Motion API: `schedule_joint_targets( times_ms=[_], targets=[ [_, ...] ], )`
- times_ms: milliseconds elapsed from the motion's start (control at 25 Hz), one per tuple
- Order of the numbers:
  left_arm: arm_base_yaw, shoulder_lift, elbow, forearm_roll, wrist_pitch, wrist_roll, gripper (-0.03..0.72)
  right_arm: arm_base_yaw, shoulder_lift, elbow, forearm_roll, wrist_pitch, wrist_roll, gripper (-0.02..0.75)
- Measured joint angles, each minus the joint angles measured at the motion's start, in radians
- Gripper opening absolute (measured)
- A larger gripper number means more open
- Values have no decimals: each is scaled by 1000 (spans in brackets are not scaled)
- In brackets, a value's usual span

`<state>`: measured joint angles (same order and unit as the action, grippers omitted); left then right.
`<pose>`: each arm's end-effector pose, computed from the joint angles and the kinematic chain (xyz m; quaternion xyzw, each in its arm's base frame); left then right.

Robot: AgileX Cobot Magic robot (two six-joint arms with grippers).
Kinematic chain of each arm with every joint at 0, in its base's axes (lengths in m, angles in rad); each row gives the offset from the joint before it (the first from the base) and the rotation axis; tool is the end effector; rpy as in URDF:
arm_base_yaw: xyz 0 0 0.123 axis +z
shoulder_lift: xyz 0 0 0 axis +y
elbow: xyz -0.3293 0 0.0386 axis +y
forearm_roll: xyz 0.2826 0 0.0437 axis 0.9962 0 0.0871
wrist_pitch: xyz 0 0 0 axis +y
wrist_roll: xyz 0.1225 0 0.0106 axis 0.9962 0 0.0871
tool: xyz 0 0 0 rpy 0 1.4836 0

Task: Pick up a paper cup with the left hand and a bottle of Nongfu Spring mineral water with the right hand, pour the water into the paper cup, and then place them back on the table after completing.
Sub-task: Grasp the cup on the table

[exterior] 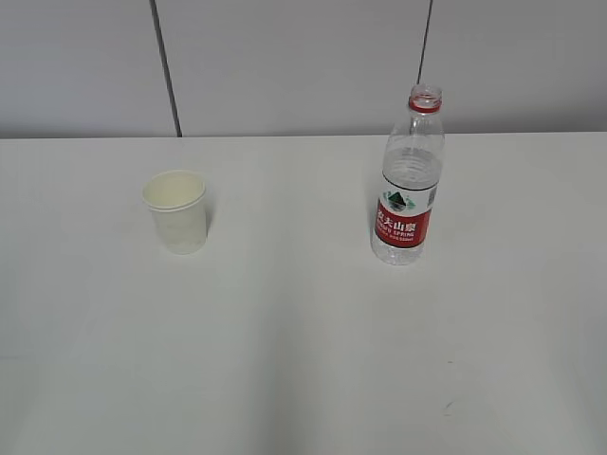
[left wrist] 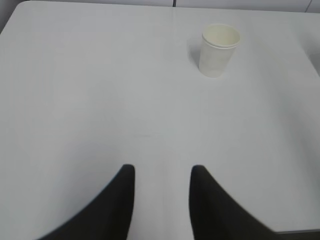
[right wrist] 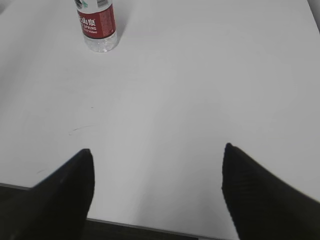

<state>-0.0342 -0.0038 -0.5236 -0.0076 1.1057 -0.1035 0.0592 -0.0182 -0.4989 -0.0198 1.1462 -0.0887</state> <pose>0.0011 -0.0009 0.2823 -0.0294 0.8573 -0.0391 0.5125 -0.0005 -0.0023 0.2698 -0.0634 0.8682 -0.0171 0.4918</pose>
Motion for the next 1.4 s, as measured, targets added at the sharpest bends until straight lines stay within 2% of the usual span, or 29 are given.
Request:
schedule_joint_targets(
  times_ms=[600, 840, 1120, 1320, 1400],
  targets=[
    [0, 0, 0, 0, 0, 0, 237, 0, 0, 0, 0, 0, 0, 587],
    [0, 0, 0, 0, 0, 0, 237, 0, 21, -40, 0, -44, 17, 587],
    [0, 0, 0, -4, -1, 0, 237, 0, 167, -88, 0, -181, 19, 587],
    [0, 20, -10, 8, -12, 0, 237, 0, 267, -88, 0, -375, 49, 587],
    [0, 63, -23, 8, -68, 0, 237, 0, 319, -90, 1, -440, 56, 587]
  ],
)
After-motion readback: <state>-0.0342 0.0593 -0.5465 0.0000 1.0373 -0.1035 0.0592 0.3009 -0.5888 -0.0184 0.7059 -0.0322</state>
